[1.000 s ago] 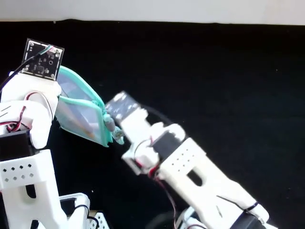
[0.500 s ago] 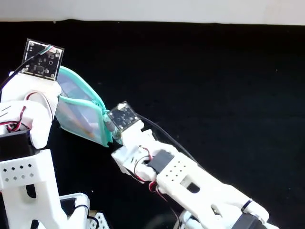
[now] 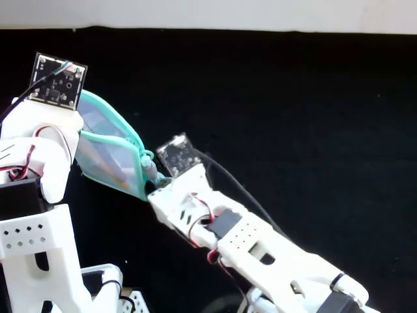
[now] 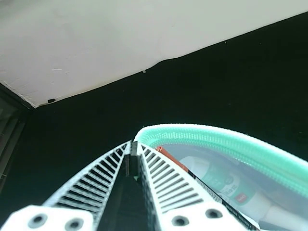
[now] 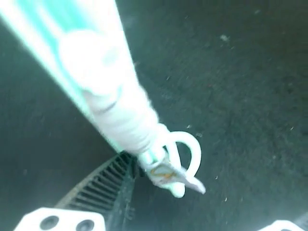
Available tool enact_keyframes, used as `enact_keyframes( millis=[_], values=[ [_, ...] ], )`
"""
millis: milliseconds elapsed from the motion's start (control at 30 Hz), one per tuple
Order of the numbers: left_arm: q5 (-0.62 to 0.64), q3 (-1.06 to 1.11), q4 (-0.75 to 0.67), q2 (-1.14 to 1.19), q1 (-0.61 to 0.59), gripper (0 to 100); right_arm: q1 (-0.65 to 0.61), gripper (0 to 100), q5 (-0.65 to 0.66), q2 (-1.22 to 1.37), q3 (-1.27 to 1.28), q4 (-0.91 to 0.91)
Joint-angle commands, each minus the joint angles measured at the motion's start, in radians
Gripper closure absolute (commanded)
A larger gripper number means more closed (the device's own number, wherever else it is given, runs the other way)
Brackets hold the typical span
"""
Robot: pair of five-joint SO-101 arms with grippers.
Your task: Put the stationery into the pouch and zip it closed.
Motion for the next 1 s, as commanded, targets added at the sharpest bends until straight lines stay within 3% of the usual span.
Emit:
enact_keyframes(
  millis=[0,733,833,967],
  values=[
    [0.011,0.047,0.011,0.045,-0.005,99,0.027,48.1,-0.003,-0.015,-0.005,-0.028],
    [0.011,0.047,0.011,0.045,-0.005,99,0.045,48.8,0.06,-0.015,0.056,0.005],
    [0.011,0.047,0.011,0.045,-0.005,99,0.045,59.8,0.061,-0.015,0.047,0.005],
    [0.011,0.047,0.011,0.045,-0.005,99,0.056,90.3,0.061,-0.015,0.045,0.005]
  ],
)
